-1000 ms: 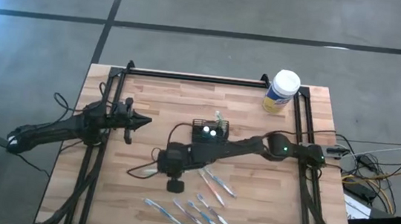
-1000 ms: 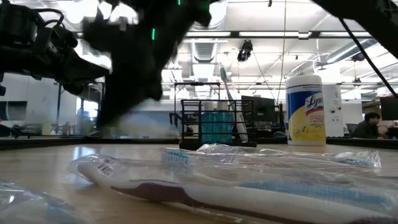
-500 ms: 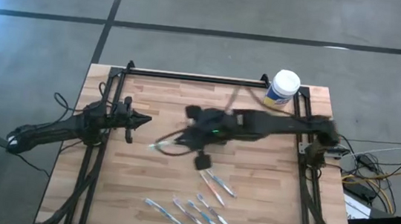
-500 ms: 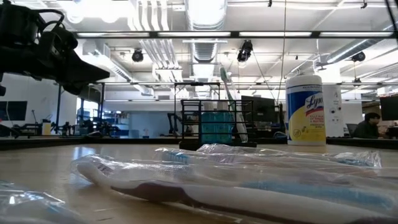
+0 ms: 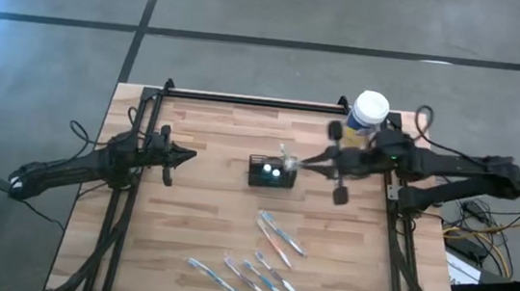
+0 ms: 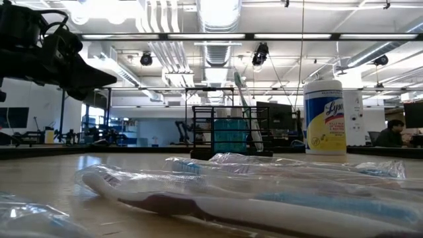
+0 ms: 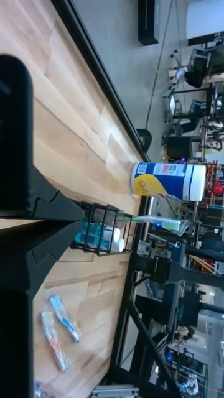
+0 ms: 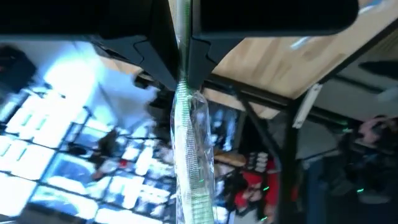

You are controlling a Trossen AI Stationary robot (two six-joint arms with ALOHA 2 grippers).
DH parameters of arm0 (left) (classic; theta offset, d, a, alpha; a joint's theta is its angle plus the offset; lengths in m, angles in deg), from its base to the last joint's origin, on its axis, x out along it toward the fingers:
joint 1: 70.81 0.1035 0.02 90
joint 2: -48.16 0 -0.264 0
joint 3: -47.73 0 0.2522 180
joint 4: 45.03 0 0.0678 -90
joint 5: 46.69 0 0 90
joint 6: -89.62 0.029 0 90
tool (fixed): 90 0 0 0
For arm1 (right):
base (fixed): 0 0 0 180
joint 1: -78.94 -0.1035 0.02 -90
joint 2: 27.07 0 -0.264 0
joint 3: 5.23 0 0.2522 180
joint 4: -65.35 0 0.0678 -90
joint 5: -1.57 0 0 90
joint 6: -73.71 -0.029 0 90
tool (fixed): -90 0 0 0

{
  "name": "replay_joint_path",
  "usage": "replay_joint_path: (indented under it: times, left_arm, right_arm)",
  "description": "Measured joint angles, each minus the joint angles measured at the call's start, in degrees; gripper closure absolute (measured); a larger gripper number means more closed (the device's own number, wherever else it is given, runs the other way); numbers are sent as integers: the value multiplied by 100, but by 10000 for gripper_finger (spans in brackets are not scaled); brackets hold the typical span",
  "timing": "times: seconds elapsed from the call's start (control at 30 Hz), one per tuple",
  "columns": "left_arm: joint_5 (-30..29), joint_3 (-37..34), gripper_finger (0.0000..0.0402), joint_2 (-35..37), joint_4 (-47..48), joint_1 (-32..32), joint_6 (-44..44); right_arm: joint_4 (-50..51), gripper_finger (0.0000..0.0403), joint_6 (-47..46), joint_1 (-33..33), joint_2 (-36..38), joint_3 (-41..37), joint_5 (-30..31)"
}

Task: Pick & Place toothbrushing station
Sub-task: Put the green toothbrush into the wire organizer

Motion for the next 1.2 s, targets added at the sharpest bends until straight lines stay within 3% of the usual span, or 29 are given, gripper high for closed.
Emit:
replay_joint_path:
  times: [0.27,0.53,0.73,0.9,1.2]
  left_arm:
    - [-23,-20,394,-9,1,0,-60]
    - [-21,-20,394,-9,17,0,-121]
    - [-18,-20,394,-9,28,0,-6]
    - [-16,-20,394,-9,34,0,-1]
    - [-52,-22,394,-11,44,0,192]
  right_arm:
    - [-1720,390,-152,107,1646,-2578,1]
    - [-2962,390,-123,119,2807,-4364,94]
    - [-3227,390,-232,218,3589,-5008,570]
    - [-3214,390,-511,428,4203,-5334,590]
    - [-2424,390,-762,654,4712,-5414,584]
